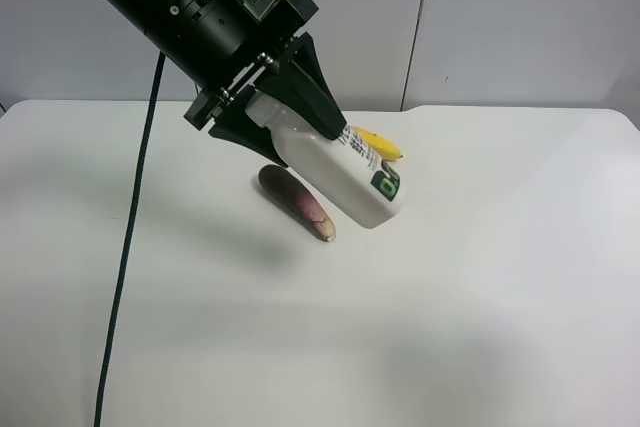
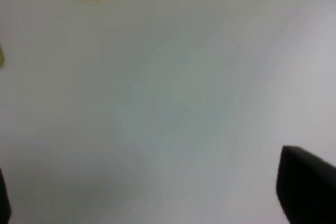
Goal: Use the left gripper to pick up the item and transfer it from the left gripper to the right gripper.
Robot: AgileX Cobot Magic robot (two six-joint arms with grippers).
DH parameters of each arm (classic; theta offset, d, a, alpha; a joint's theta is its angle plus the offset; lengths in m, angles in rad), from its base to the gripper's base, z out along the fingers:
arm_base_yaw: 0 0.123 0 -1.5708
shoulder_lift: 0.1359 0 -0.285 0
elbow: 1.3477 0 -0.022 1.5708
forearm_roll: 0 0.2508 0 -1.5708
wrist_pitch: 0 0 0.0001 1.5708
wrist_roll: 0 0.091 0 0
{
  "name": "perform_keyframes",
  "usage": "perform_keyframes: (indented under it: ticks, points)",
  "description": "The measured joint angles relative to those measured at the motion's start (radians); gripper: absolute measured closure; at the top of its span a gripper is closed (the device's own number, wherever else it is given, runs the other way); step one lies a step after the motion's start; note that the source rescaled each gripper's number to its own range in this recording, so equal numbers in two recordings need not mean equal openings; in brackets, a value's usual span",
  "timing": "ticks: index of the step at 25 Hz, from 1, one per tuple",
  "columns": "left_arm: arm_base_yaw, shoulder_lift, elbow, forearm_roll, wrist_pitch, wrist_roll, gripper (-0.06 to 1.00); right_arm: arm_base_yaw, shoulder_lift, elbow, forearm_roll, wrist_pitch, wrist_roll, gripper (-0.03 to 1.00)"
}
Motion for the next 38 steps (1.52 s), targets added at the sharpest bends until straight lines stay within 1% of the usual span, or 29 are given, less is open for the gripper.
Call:
perform_keyframes:
  ticks: [3, 4, 7, 10, 11, 14, 16, 18, 19, 21, 25, 28, 32, 36, 38]
  points:
    - [-0.011, 0.000, 0.000, -0.016, 0.000, 0.005, 0.90, 0.016, 0.169, -0.077, 0.094, -0.015, -0.076, -0.03]
    - [-0.012, 0.000, 0.000, -0.025, 0.000, 0.007, 0.90, 0.016, 0.169, -0.077, 0.094, -0.015, -0.076, -0.03]
    - [-0.012, 0.000, 0.000, -0.045, -0.002, 0.020, 0.90, 0.079, 0.324, -0.153, 0.140, -0.069, -0.172, -0.03]
    - [-0.012, 0.000, 0.000, -0.047, -0.002, 0.031, 0.90, 0.197, 0.476, -0.207, 0.143, -0.134, -0.251, -0.03]
    - [-0.012, 0.000, 0.000, -0.047, -0.002, 0.031, 0.90, 0.253, 0.527, -0.226, 0.143, -0.155, -0.281, -0.03]
    - [-0.012, 0.000, 0.000, -0.047, 0.000, 0.033, 0.90, 0.387, 0.678, -0.274, 0.140, -0.221, -0.349, -0.03]
    - [-0.012, 0.000, 0.000, -0.047, 0.003, 0.035, 0.90, 0.458, 0.759, -0.302, 0.139, -0.258, -0.384, -0.03]
    - [-0.012, 0.000, 0.000, -0.048, 0.009, 0.038, 0.90, 0.552, 0.893, -0.342, 0.139, -0.307, -0.425, -0.03]
    - [-0.012, 0.000, 0.000, -0.048, 0.012, 0.039, 0.90, 0.573, 0.934, -0.356, 0.139, -0.321, -0.435, -0.03]
    - [-0.012, 0.000, 0.000, -0.050, 0.020, 0.044, 0.90, 0.597, 1.000, -0.381, 0.139, -0.333, -0.445, -0.03]
    - [-0.012, 0.000, 0.000, -0.051, 0.026, 0.057, 0.90, 0.614, 1.073, -0.411, 0.146, -0.349, -0.475, -0.03]
    - [-0.012, 0.000, 0.000, -0.051, 0.026, 0.061, 0.90, 0.614, 1.120, -0.419, 0.179, -0.351, -0.524, -0.03]
    - [-0.012, 0.000, 0.000, -0.051, 0.026, 0.075, 0.90, 0.614, 1.144, -0.419, 0.236, -0.350, -0.582, -0.03]
    - [-0.012, 0.000, 0.000, -0.056, 0.026, 0.096, 0.90, 0.614, 1.148, -0.422, 0.247, -0.354, -0.607, -0.03]
    - [-0.012, 0.000, 0.000, -0.071, 0.027, 0.112, 0.90, 0.614, 1.160, -0.422, 0.248, -0.355, -0.607, -0.03]
